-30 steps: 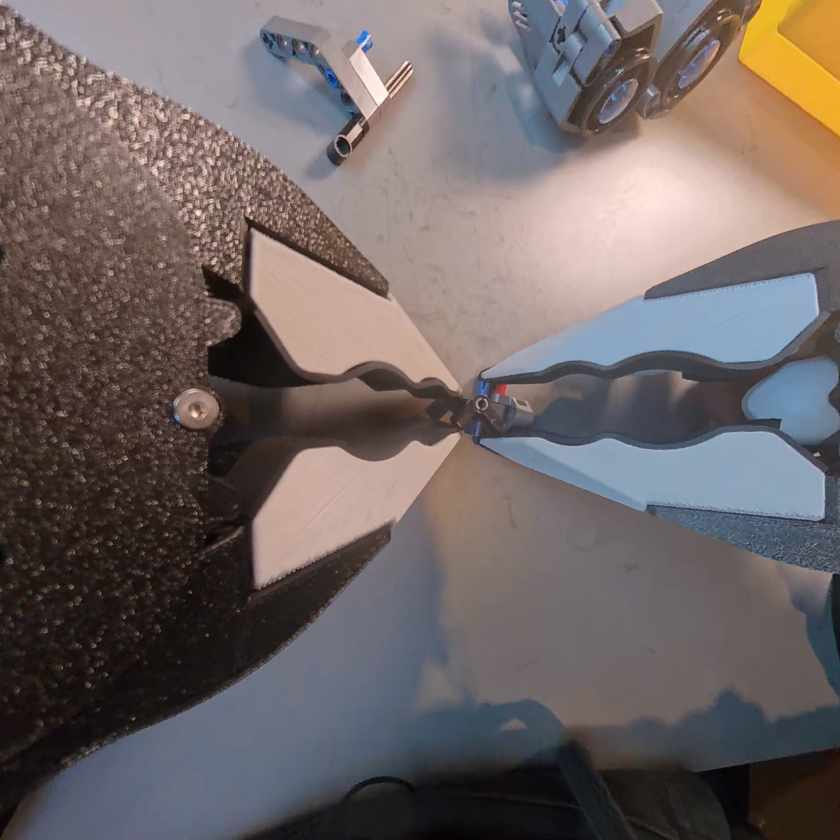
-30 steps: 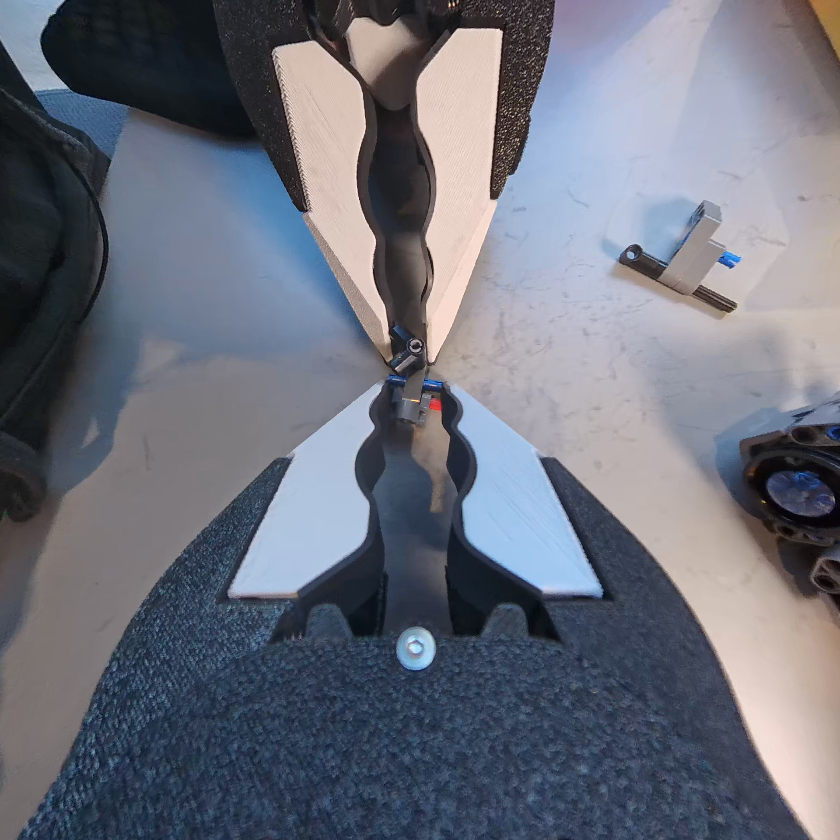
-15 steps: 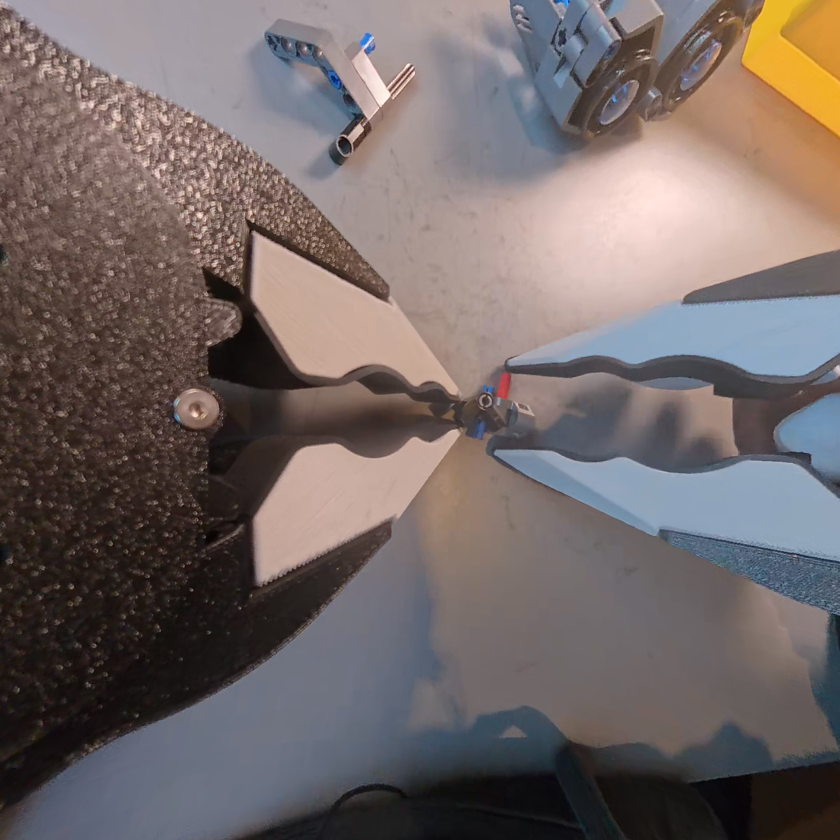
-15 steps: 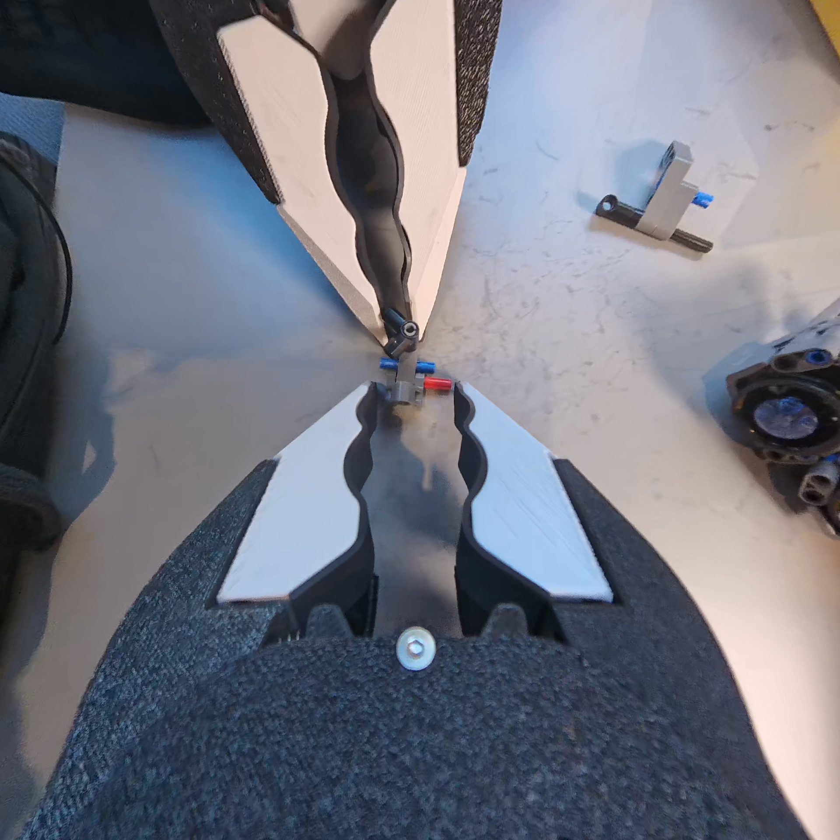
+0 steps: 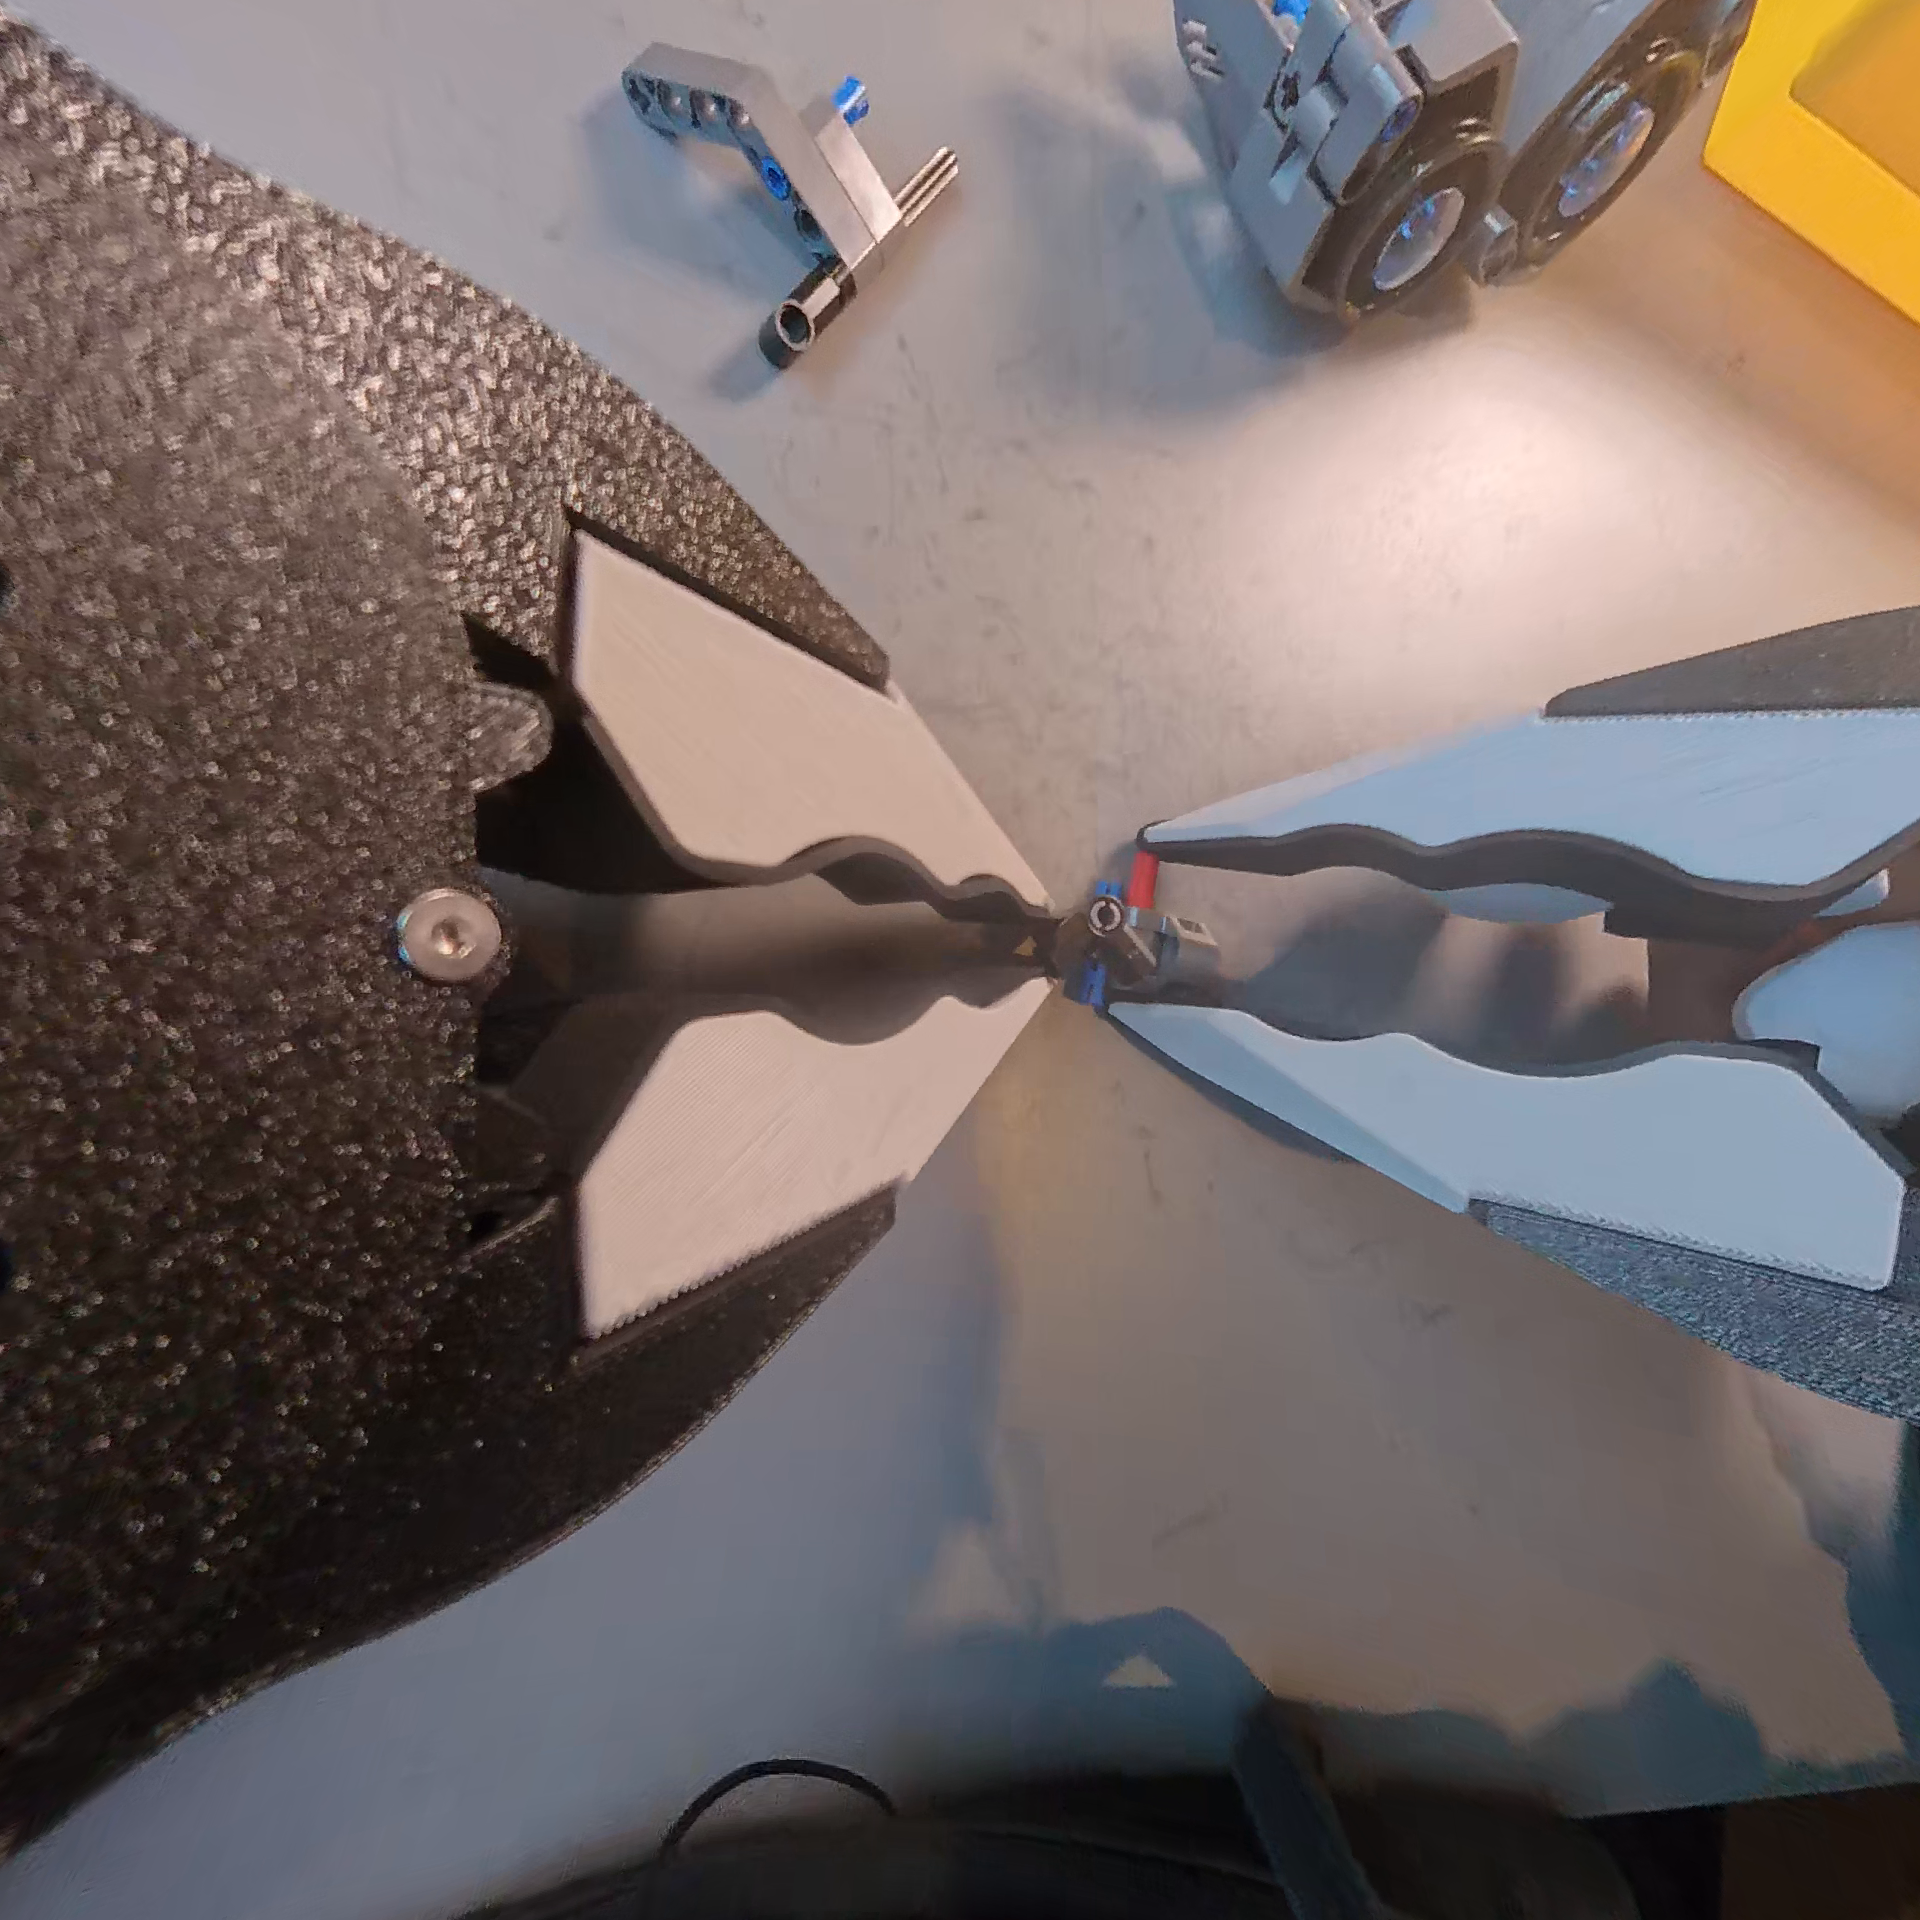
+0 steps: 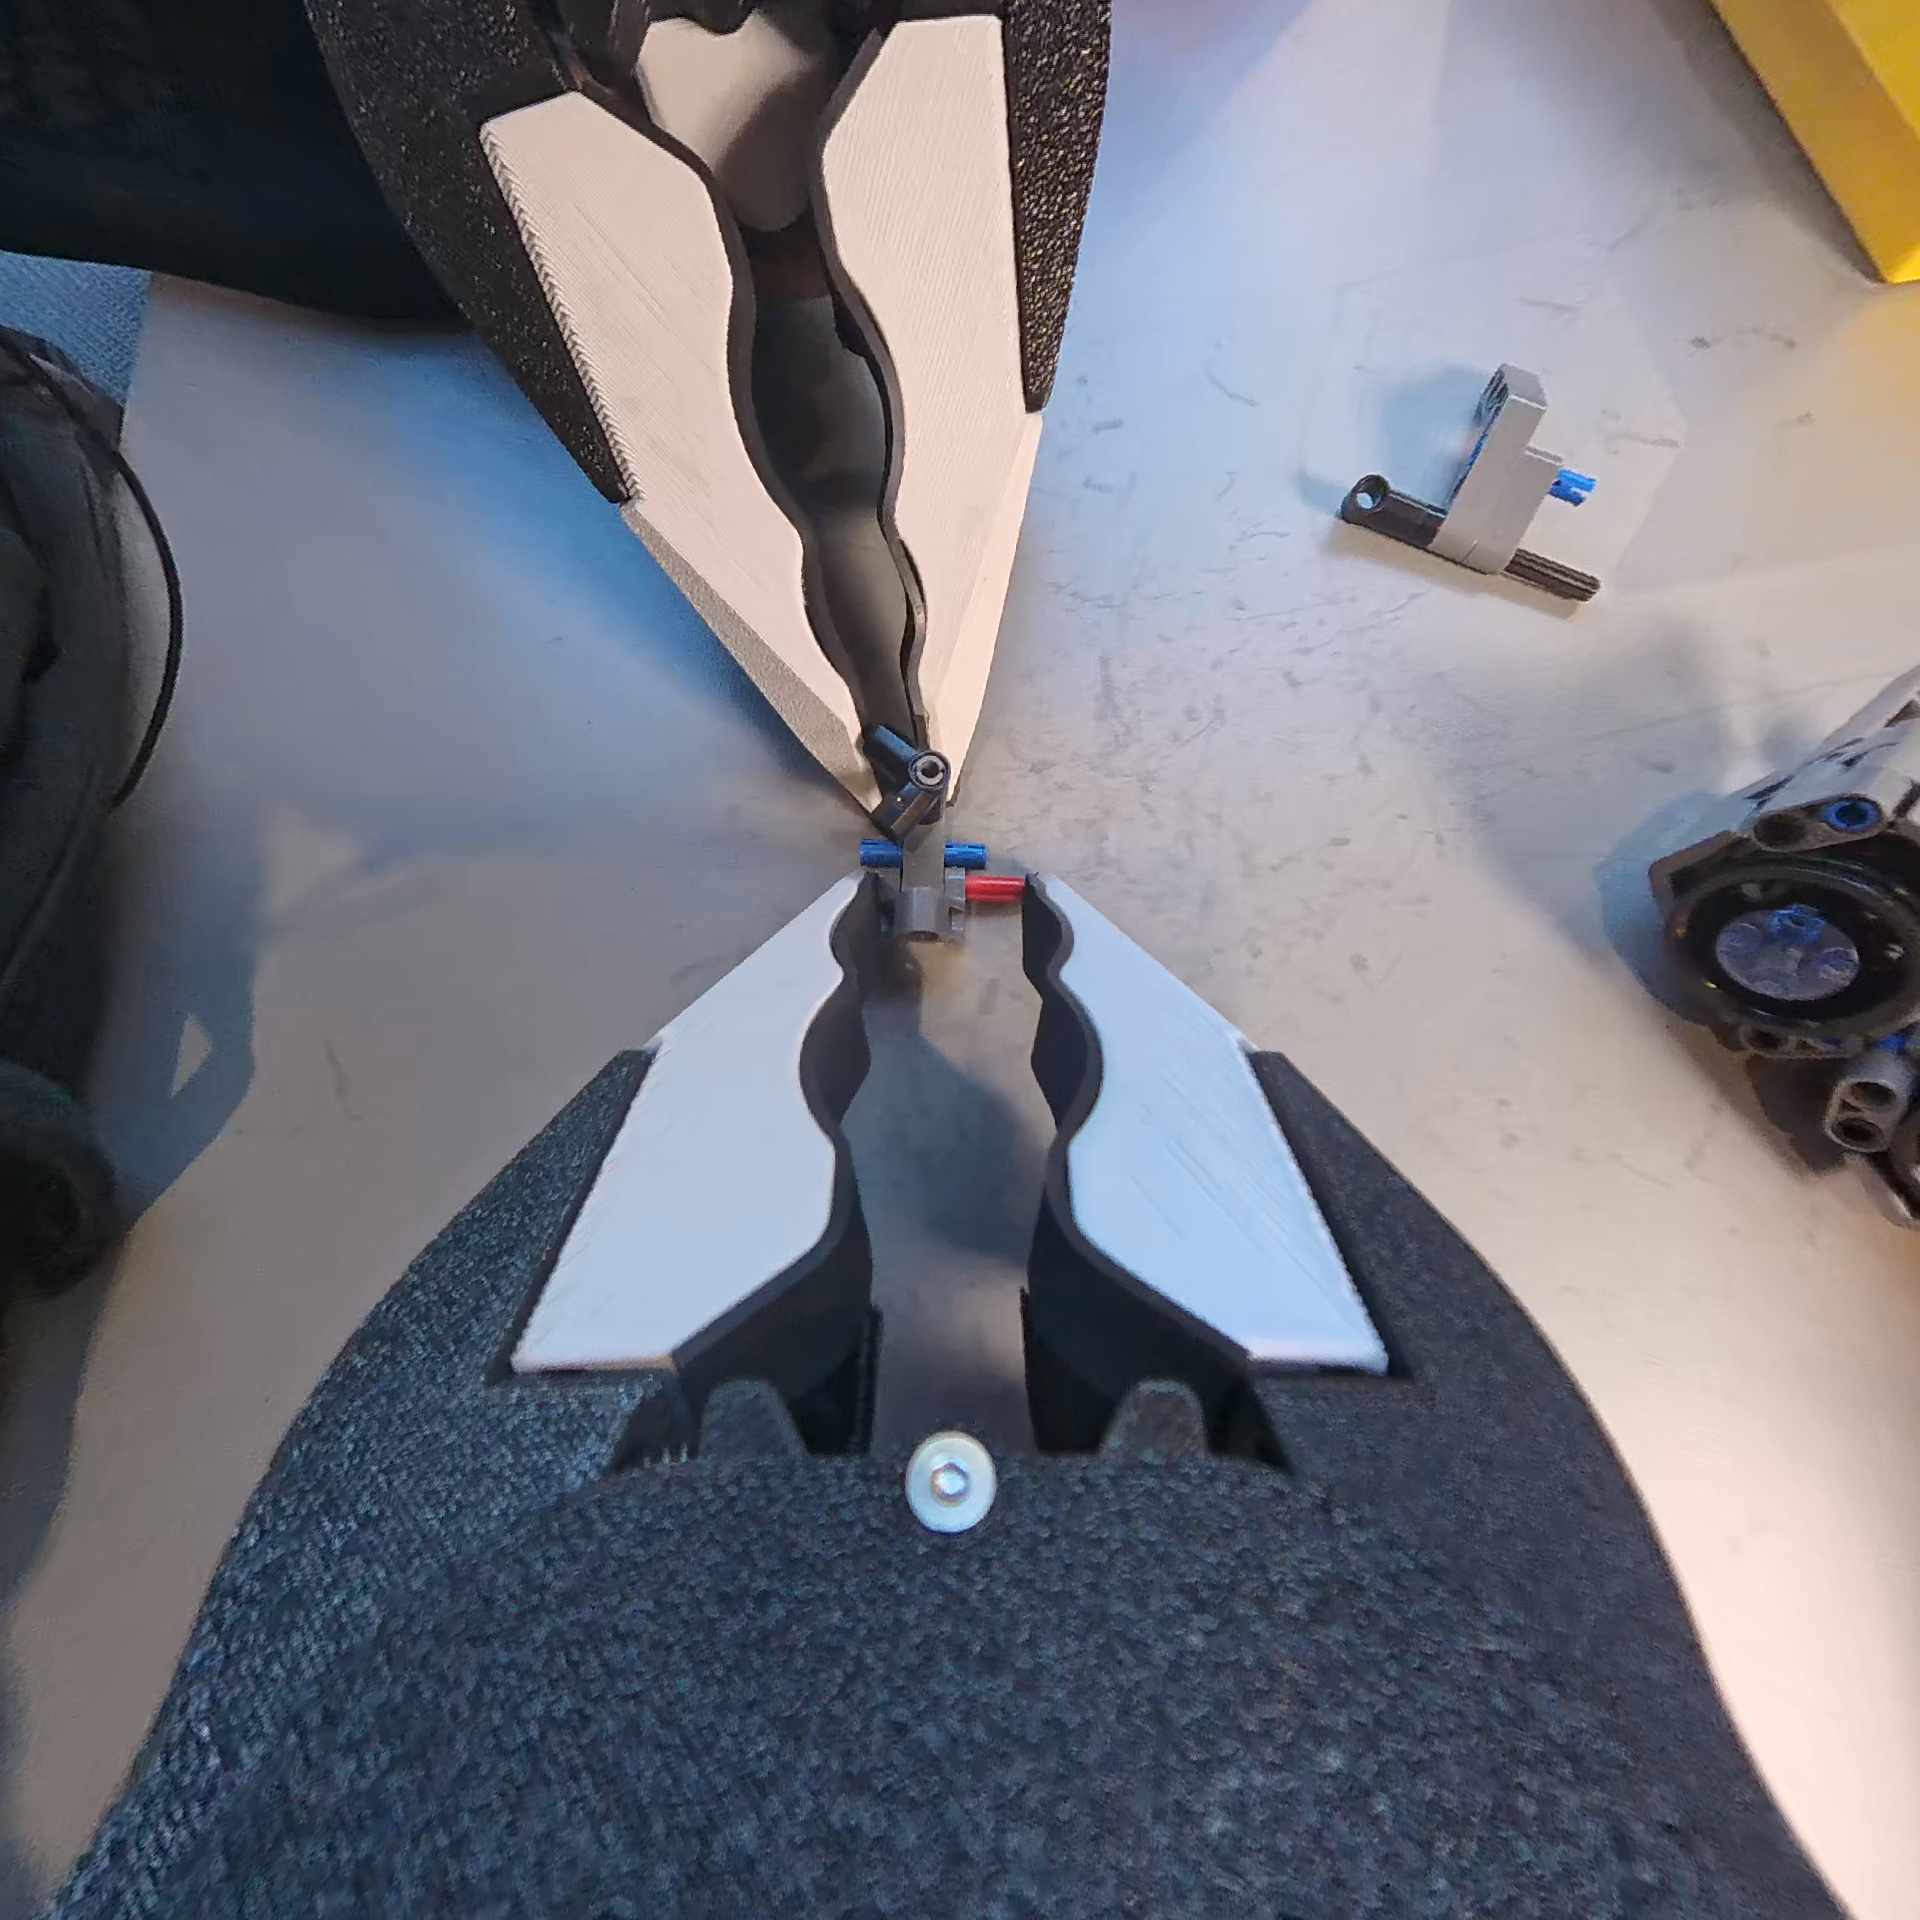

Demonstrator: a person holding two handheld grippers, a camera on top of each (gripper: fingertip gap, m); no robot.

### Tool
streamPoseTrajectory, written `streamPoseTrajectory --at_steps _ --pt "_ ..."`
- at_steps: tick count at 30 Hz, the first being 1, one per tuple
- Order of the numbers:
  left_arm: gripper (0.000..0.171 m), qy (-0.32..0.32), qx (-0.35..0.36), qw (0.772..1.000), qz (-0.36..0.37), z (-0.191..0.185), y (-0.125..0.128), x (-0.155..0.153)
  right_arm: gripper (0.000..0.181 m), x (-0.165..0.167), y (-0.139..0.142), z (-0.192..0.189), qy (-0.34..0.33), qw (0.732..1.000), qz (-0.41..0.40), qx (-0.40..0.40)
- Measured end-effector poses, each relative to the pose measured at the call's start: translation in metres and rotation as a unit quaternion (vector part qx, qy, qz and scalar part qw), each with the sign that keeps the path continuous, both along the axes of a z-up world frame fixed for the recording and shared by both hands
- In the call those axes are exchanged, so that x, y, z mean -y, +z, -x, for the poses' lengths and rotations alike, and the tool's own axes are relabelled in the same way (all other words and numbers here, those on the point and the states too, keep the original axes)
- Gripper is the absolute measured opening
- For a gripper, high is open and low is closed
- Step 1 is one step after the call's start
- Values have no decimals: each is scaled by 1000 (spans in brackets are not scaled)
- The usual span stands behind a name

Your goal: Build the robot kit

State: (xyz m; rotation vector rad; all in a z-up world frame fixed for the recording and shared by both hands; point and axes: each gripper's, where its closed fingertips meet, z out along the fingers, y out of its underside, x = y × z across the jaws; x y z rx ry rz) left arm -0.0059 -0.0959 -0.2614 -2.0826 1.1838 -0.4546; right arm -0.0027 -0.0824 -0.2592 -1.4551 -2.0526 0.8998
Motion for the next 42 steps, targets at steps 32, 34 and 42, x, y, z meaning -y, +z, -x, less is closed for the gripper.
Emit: streamPoseTrajectory --at_steps 32,34,42 --pt "20 15 90 993 77 7 16 4 25 -1 1 0 10 1000 -21 -18" --pt "23 4 88 994 67 2 19 6 25 -1 1 0 9 1000 -21 -18" --pt "13 6 42 999 35 -5 7 -3 25 -1 1 -1 11 999 -27 -21"
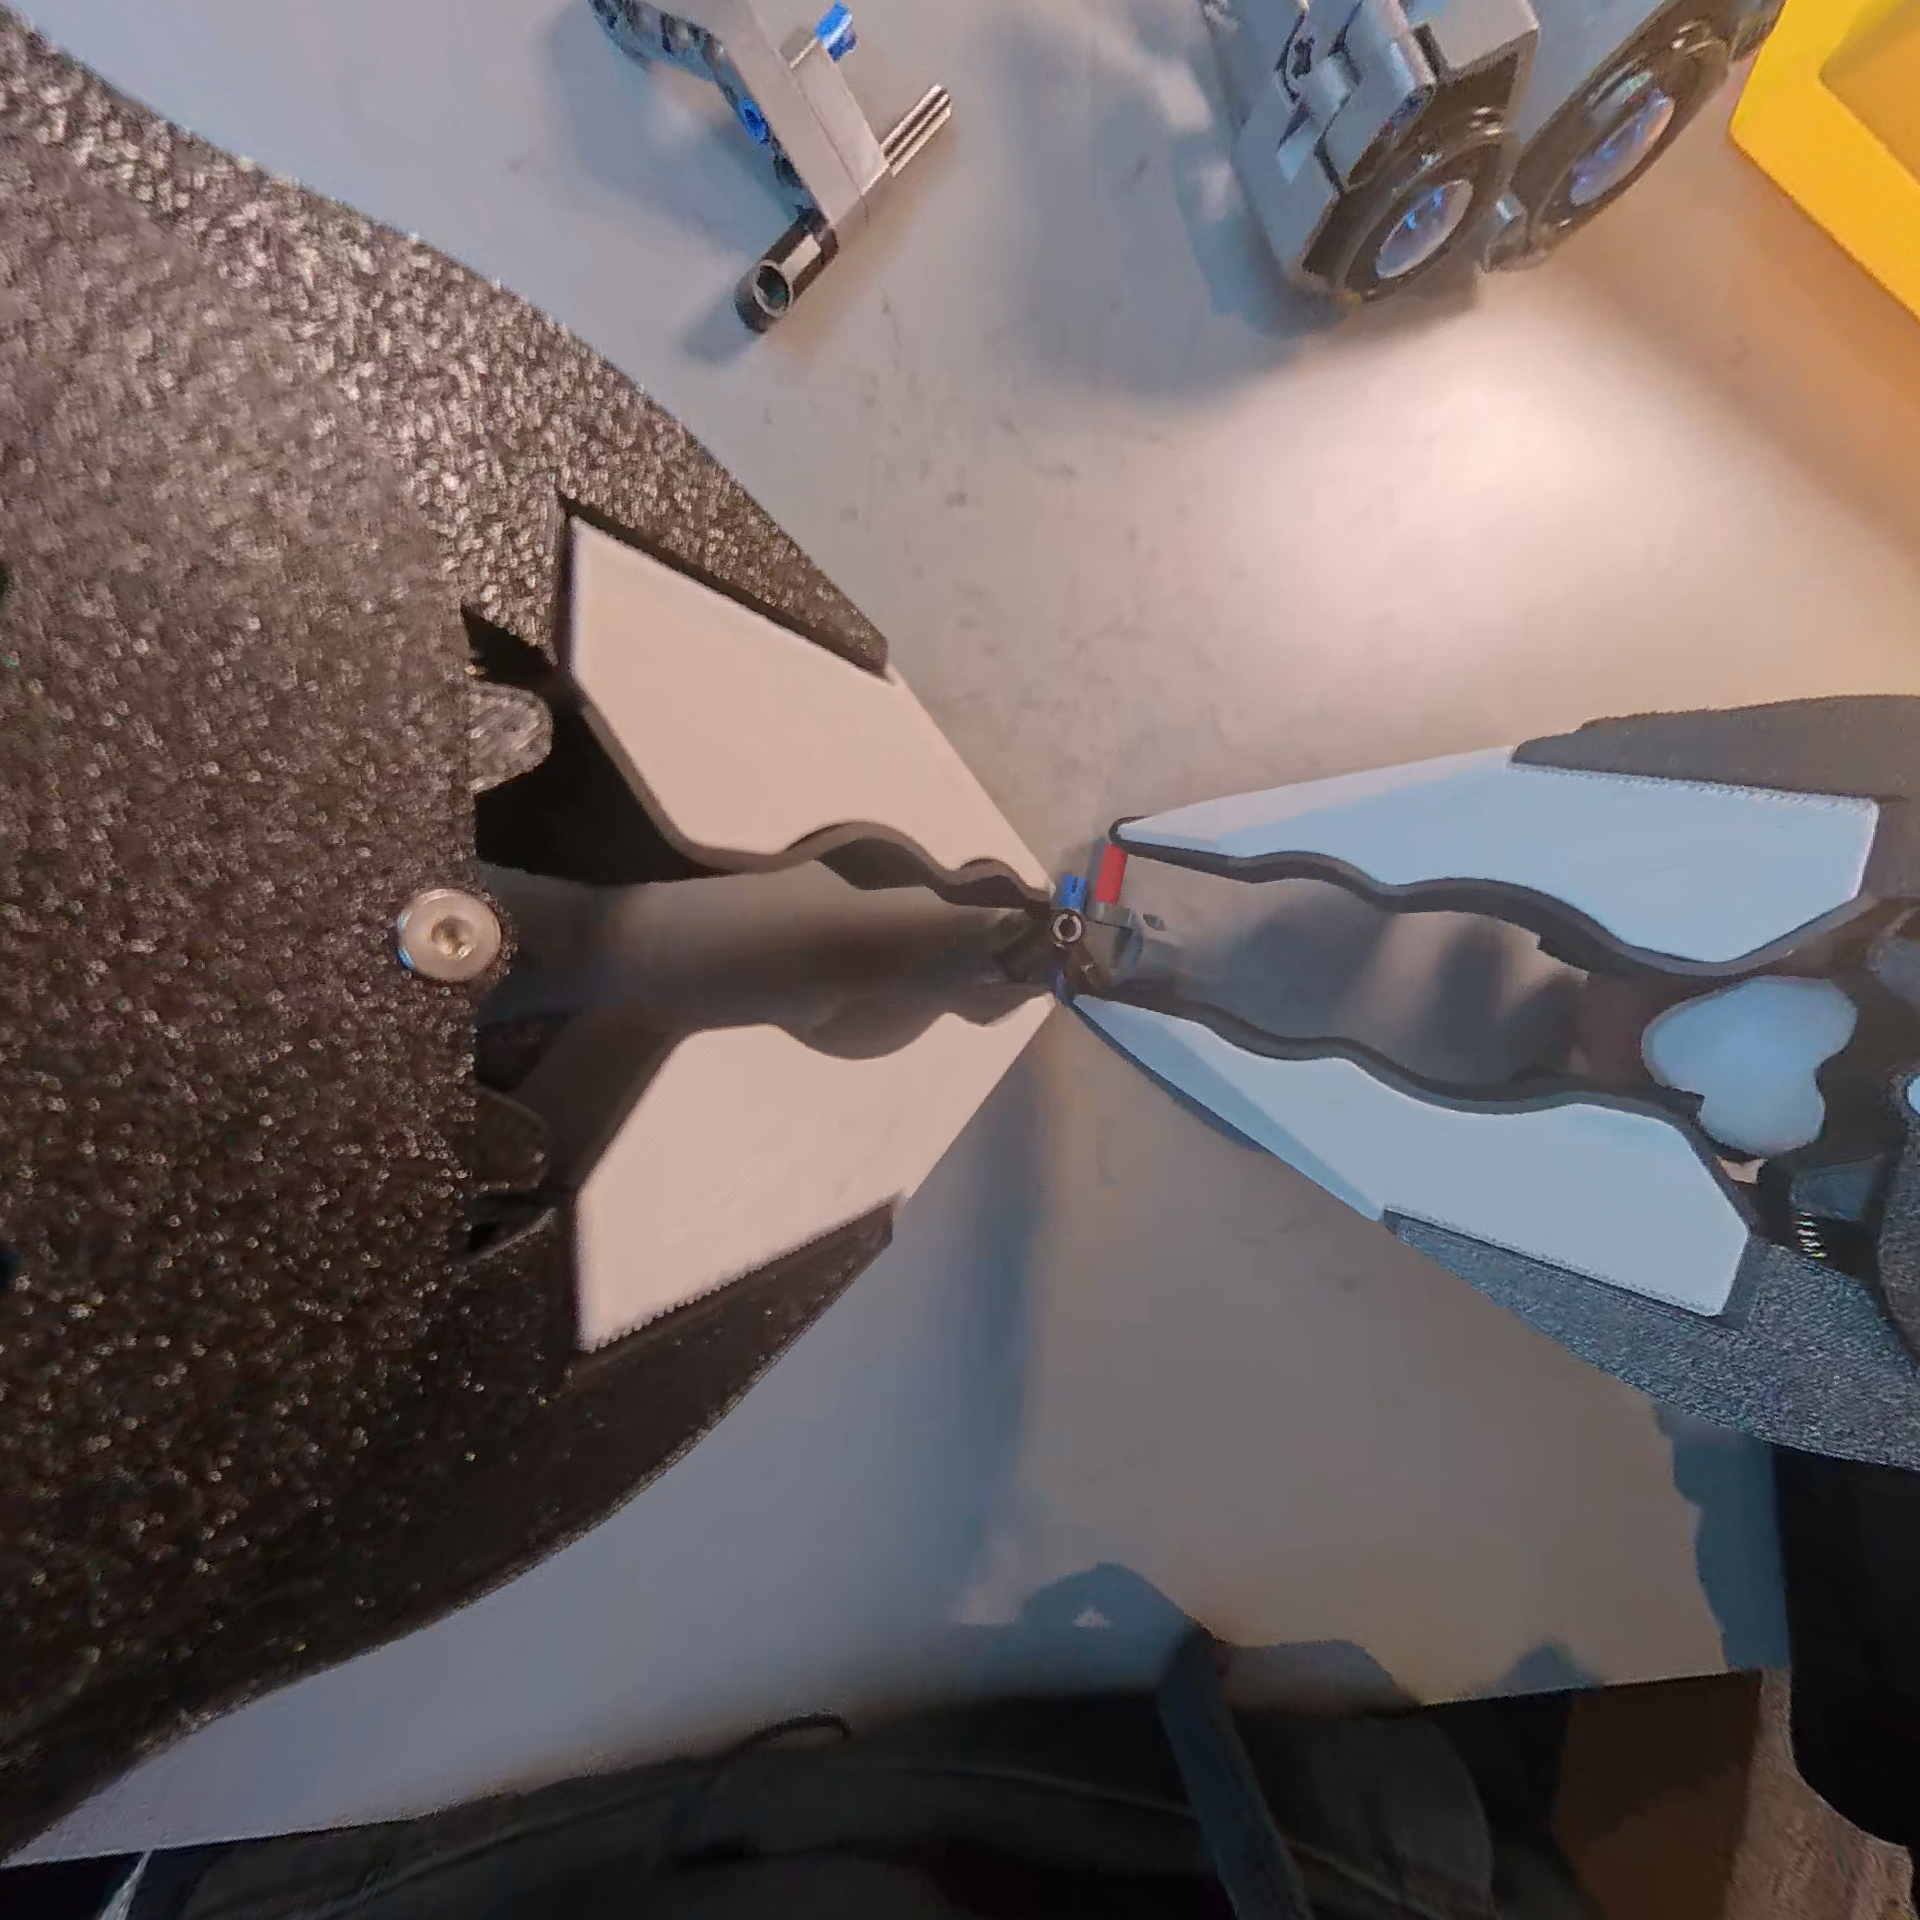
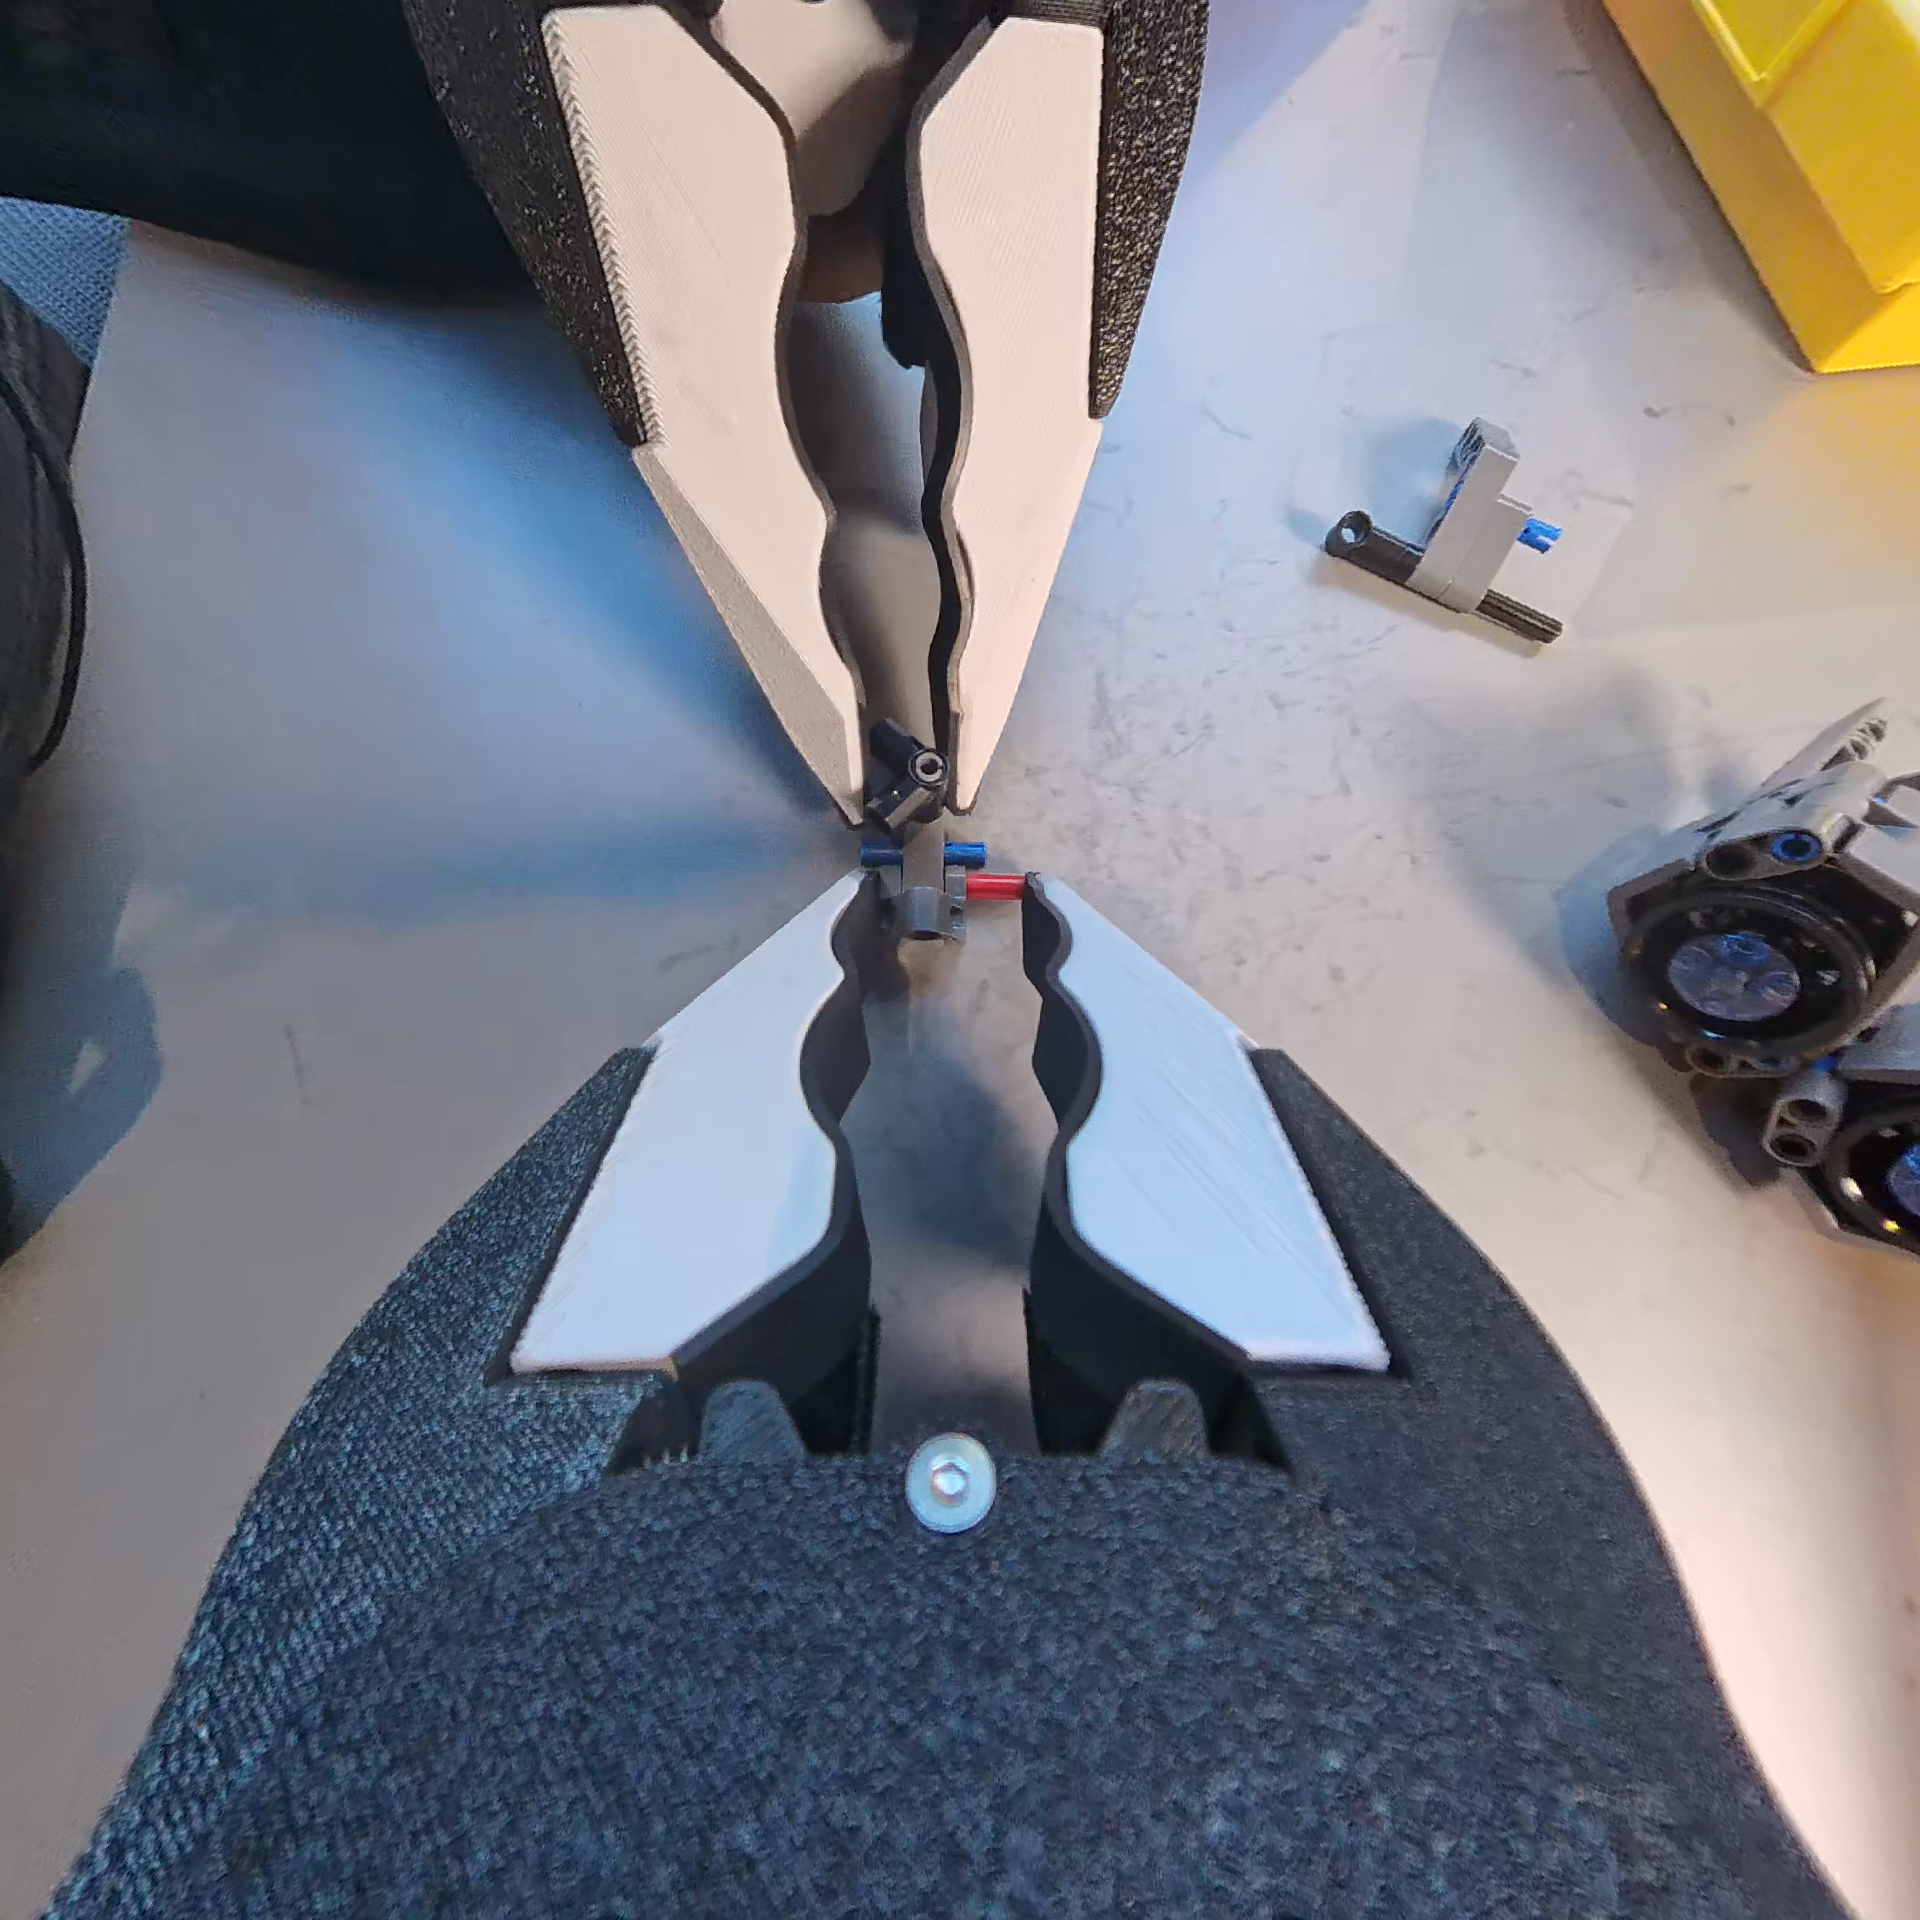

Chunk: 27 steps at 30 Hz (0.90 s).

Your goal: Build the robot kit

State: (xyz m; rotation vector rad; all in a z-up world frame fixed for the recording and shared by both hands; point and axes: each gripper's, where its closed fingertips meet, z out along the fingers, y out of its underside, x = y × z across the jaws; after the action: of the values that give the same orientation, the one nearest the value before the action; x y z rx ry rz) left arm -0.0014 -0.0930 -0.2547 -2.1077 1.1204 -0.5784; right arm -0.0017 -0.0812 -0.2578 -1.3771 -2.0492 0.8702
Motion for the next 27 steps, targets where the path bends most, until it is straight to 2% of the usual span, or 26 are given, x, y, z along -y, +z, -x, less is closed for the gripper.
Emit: streamPoseTrajectory --at_steps 6,14,19,24,25,27 --pt "5 20 26 999 -6 2 3 -2 25 1 0 0 2 1000 11 4" --pt "5 29 30 999 4 3 2 -1 24 1 -1 -1 1 1000 16 7" --pt "5 52 67 994 63 4 1 0 24 1 -1 0 1 1000 8 3" --pt "6 58 77 992 81 5 1 0 22 0 0 0 1 1000 10 1" --pt "6 58 72 993 78 6 0 -1 13 0 2 -1 4 1000 5 -5" --pt "6 46 72 993 86 5 0 2 13 3 1 -2 12 1000 -8 -7"
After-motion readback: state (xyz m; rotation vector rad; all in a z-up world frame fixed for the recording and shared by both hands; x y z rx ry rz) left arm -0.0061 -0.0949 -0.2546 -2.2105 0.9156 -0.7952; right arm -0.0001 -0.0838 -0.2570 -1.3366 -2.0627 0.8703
